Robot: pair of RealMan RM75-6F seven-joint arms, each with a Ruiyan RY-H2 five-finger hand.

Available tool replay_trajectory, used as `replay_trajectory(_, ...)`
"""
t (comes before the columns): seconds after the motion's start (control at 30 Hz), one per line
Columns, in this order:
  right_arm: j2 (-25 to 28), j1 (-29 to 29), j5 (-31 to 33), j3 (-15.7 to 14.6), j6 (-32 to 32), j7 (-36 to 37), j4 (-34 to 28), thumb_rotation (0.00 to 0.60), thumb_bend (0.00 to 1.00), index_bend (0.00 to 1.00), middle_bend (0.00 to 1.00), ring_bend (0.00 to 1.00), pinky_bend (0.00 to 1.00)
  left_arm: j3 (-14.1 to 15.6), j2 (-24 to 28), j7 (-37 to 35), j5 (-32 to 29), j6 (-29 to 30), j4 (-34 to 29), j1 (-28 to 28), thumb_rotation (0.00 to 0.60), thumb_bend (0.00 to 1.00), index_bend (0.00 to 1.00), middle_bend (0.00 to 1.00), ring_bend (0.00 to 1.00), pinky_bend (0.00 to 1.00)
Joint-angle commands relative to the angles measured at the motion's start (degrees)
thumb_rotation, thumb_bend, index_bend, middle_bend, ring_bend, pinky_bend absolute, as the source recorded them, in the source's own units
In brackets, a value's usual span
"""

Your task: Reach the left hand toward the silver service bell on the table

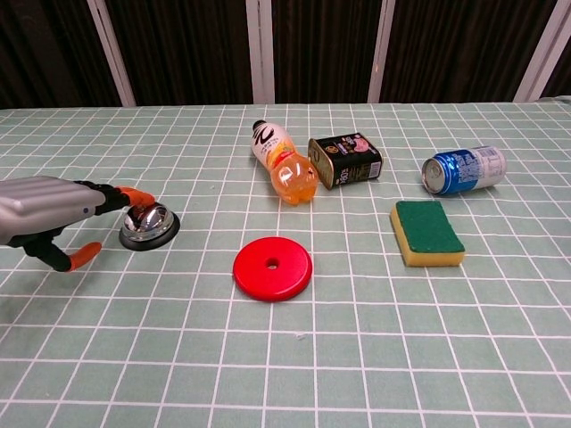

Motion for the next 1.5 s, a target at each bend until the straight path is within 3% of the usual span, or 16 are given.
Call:
replay_trajectory(0.03, 0.0, 0.0, 0.1, 0.0, 0.0, 0.0, 0.0, 0.6, 0.22, 0.0, 0.0, 0.0, 0.0, 0.3, -0.1, -0.3, -0.2, 0.1, 0.5, -0.2, 0.6, 0.77, 0.0, 0.0, 0.0, 0.0)
replay_trajectory(0.47, 0.2, 0.0, 0.0, 0.0, 0.1, 0.4, -0.1, 0.6, 0.22, 0.0, 0.0, 0.0, 0.0, -3.1, 0.6, -5.1, 5.3, 5.8, -4.0, -1.0, 0.6, 0.73, 0.0, 0.0, 0.0, 0.0)
replay_trajectory(0.57, 0.2, 0.0, 0.0, 0.0, 0.1, 0.6, -0.1, 0.6, 0.22, 0.0, 0.0, 0.0, 0.0, -4.0, 2.0, -7.0, 6.5, 7.8, -6.2, -0.4, 0.6, 0.6, 0.0, 0.0, 0.0, 0.0)
replay_trajectory(0.63, 0.3, 0.0, -0.1, 0.0, 0.1, 0.6, -0.1, 0.6, 0.22, 0.0, 0.0, 0.0, 0.0, -4.1, 3.2, -7.9, 7.7, 9.5, -7.7, 0.4, 0.6, 0.43, 0.0, 0.0, 0.0, 0.0)
replay_trajectory(0.7, 0.3, -0.1, -0.1, 0.0, 0.1, 0.6, 0.0, 0.6, 0.22, 0.0, 0.0, 0.0, 0.0, -3.3, 5.2, -8.4, 9.1, 12.0, -9.8, 2.1, 0.6, 0.27, 0.0, 0.0, 0.0, 0.0)
replay_trajectory(0.8, 0.3, 0.0, -0.2, 0.0, 0.1, 0.6, 0.0, 0.6, 0.22, 0.0, 0.0, 0.0, 0.0, -1.0, 8.0, -9.4, 11.4, 16.7, -12.7, 5.8, 0.6, 0.14, 0.0, 0.0, 0.0, 0.0)
replay_trajectory(0.93, 0.2, 0.0, -0.5, -0.1, 0.1, 0.2, 0.2, 0.6, 0.22, 0.0, 0.0, 0.0, 0.0, 3.8, 11.7, -12.5, 17.3, 23.6, -14.2, 12.0, 0.6, 0.11, 0.0, 0.0, 0.0, 0.0)
replay_trajectory(1.17, -0.1, -0.1, -0.5, 0.1, 0.6, -0.7, 0.5, 0.6, 0.22, 0.0, 0.0, 0.0, 0.0, 10.9, 15.5, -19.4, 25.3, 34.3, -10.7, 22.1, 0.6, 0.11, 0.0, 0.0, 0.0, 0.0)
replay_trajectory(1.5, -0.4, -0.1, -0.5, 0.0, 0.6, -1.4, 0.5, 0.6, 0.22, 0.0, 0.0, 0.0, 0.0, 12.8, 17.0, -27.1, 29.4, 38.4, -4.4, 27.0, 0.6, 0.11, 0.0, 0.0, 0.0, 0.0)
